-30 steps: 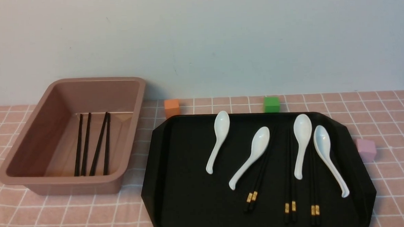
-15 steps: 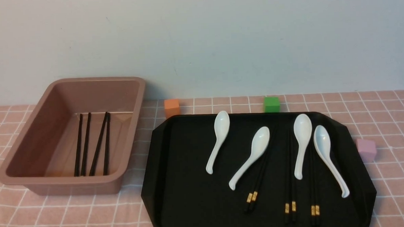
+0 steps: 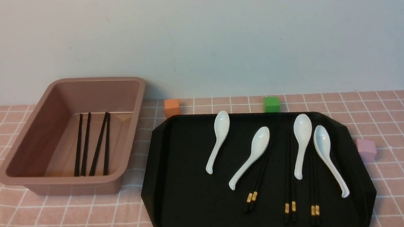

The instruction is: On pink tablecloth take chopsticks from black tray and put them in box.

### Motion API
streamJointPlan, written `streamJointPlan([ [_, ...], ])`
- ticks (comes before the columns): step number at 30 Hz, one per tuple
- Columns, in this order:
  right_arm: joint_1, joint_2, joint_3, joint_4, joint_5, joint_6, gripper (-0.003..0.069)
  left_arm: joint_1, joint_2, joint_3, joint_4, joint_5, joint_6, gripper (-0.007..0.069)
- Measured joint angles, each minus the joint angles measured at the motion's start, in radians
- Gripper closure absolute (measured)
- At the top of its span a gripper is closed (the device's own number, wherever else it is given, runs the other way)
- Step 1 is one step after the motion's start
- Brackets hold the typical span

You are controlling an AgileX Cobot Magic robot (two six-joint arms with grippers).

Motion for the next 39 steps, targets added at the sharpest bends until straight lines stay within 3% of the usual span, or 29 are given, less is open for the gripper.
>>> streamJointPlan([
  [39, 0.000, 0.000, 0.000, 0.000, 0.000, 0.000, 0.0419, 0.000, 0.000, 0.000, 0.000, 0.000, 0.000, 0.0625],
])
